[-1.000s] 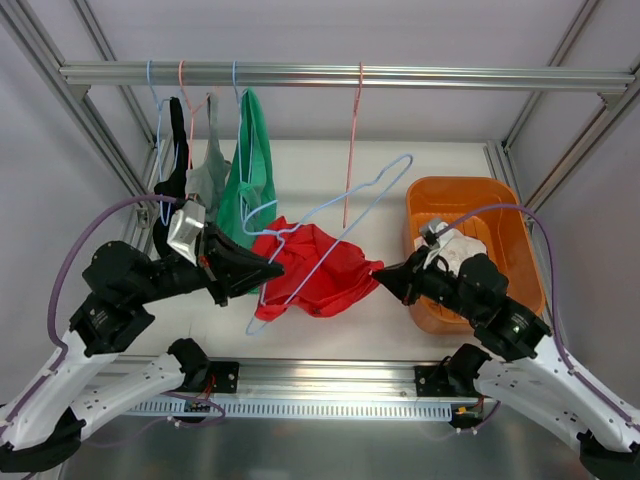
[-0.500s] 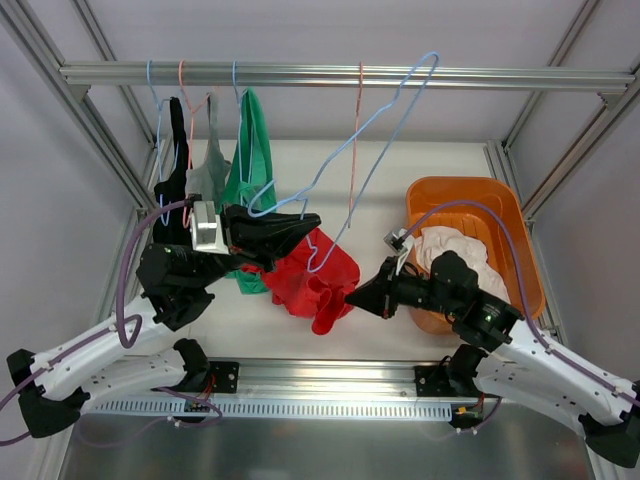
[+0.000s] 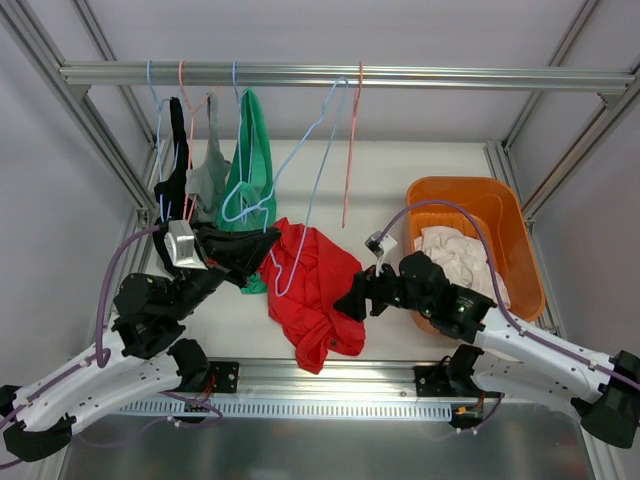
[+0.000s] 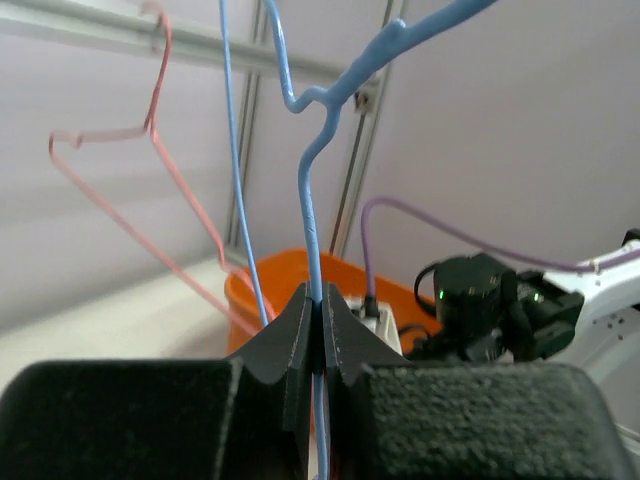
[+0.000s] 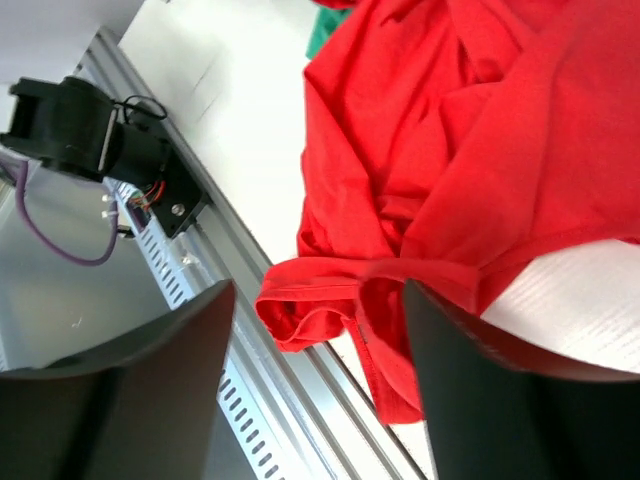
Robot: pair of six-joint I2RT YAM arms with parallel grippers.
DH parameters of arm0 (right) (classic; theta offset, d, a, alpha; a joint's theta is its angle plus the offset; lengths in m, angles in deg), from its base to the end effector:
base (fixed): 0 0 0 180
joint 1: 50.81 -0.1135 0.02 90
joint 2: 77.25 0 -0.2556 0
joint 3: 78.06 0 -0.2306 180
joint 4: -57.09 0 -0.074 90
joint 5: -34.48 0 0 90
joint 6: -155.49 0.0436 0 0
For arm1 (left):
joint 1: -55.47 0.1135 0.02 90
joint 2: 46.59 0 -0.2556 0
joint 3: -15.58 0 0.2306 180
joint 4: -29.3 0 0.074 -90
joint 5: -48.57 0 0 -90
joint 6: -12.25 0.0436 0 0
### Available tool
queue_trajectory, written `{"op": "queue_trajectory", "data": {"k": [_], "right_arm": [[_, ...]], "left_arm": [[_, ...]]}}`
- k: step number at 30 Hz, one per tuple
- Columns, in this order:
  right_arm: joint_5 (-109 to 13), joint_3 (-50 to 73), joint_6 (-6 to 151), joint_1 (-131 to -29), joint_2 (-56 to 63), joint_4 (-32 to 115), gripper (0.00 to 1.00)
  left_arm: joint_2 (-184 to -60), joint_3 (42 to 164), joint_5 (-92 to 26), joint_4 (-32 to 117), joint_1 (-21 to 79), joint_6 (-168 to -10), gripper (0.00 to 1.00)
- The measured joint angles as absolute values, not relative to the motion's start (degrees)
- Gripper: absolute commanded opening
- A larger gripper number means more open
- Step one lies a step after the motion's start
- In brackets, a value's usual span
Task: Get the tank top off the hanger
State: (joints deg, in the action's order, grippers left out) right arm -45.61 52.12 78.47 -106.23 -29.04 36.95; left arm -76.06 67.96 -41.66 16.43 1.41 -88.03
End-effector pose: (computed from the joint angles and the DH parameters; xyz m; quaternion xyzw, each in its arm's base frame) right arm 0.1023 0.1616 0.2734 -0.3397 0.7356 0.3850 0.4418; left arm 0.0619 -0.0851 0.3978 0.1682 0.4235 -0.4732 0.7540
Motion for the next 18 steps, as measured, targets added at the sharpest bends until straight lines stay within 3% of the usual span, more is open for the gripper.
{"op": "queue_trajectory", "data": {"k": [11, 15, 18], "right_arm": [[-54.90, 52.03, 75.23, -106.29, -35.84, 28.95, 0.84], [-58.05, 50.99, 75.12, -106.29, -38.59, 24.96, 0.90], [-60.12, 49.46, 75.14, -106.29, -40.56, 22.27, 0.94]], "left_arm": [[-68.89, 67.30, -49.75, 47.75, 1.41, -102.52, 0.00], [-80.78, 74.43, -53.97, 56.96, 1.41, -105.58, 0.00], [-95.89, 88.66, -58.82, 64.71, 1.43, -106.19, 0.00]]}}
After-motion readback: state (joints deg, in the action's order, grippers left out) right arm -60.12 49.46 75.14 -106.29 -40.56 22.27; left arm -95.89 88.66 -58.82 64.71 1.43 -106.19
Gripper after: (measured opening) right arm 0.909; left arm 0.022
